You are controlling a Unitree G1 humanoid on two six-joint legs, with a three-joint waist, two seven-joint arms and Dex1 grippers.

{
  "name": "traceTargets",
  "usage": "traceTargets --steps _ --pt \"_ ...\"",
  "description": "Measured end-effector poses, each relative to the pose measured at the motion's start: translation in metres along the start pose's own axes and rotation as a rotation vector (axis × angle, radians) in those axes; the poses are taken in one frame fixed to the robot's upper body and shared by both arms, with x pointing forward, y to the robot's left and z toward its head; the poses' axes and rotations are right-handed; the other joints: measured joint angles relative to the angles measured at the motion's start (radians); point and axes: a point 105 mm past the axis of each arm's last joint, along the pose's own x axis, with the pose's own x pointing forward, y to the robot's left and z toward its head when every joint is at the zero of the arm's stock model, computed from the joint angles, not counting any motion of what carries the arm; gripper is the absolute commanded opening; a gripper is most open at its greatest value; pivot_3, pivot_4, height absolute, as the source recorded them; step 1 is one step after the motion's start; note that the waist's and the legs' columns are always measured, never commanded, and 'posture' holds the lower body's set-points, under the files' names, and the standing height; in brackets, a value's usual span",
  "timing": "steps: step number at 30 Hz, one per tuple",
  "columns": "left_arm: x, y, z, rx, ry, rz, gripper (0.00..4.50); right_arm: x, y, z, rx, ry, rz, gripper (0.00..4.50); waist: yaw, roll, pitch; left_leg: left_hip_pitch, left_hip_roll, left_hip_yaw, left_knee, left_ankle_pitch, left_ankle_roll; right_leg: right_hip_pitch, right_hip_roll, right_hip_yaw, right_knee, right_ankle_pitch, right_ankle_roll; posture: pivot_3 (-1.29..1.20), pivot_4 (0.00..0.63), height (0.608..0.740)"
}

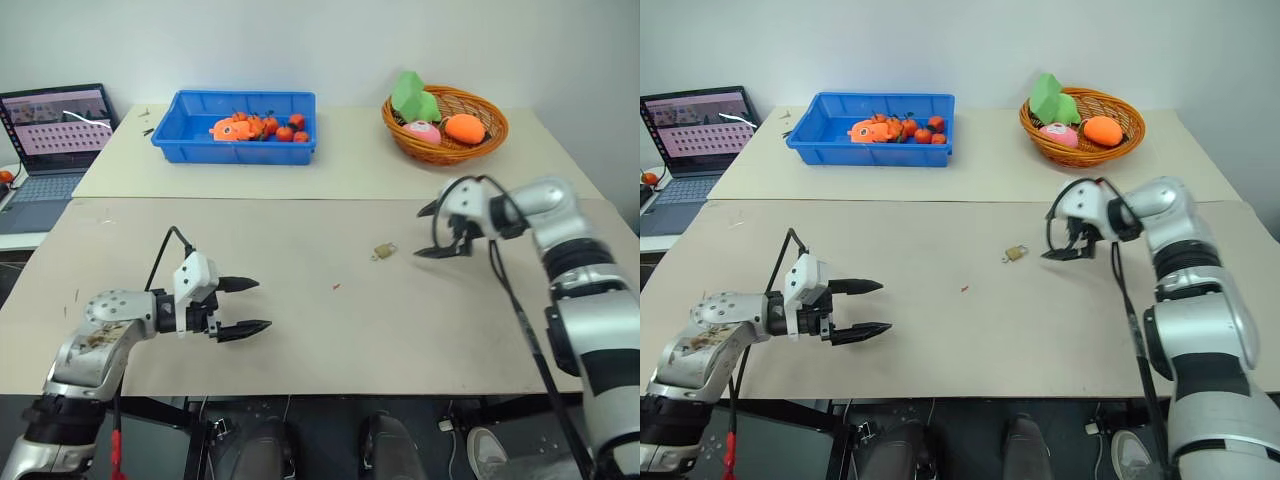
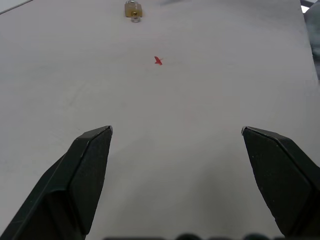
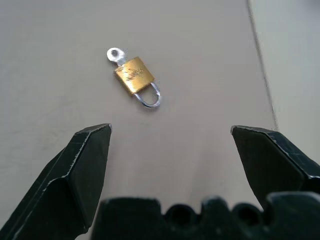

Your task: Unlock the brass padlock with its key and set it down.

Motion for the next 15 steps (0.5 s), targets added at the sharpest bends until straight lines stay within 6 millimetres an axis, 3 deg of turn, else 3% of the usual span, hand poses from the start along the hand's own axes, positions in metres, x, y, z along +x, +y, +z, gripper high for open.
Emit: traceTargets --steps 4,7,9,15 --pt "0.000 -0.003 -0.002 -0.006 0.007 0.005 4.39 0.013 -0.003 0.008 0.140 -0.053 -0.006 4.50 -0.004 0.003 0.003 0.000 0.000 0.000 0.001 0.000 -0.001 0.000 0.000 0.000 0.002 0.000 0.000 0.00 0.150 0.664" --pt "0.001 -0.004 0.002 0.005 0.004 0.015 4.39 0.000 -0.034 0.015 0.318 -0.117 -0.193 4.50 -0.002 0.004 0.004 0.000 0.000 -0.001 0.001 0.000 -0.001 0.000 0.000 0.000 0.002 0.000 0.000 0.00 0.150 0.664" --pt "0.001 -0.003 0.003 0.007 0.002 0.021 4.39 -0.008 -0.045 0.017 0.389 -0.167 -0.265 4.50 -0.003 0.004 0.004 0.000 0.000 -0.001 0.001 0.000 -0.001 0.000 0.000 -0.001 0.002 0.000 0.000 0.00 0.150 0.664" --pt "0.001 -0.002 0.003 0.000 0.004 0.035 4.39 -0.014 -0.035 0.001 0.558 -0.239 -0.263 4.50 -0.005 0.004 0.004 0.000 0.000 -0.001 0.001 0.000 -0.001 0.000 0.000 -0.001 0.002 0.000 0.000 0.00 0.150 0.664"
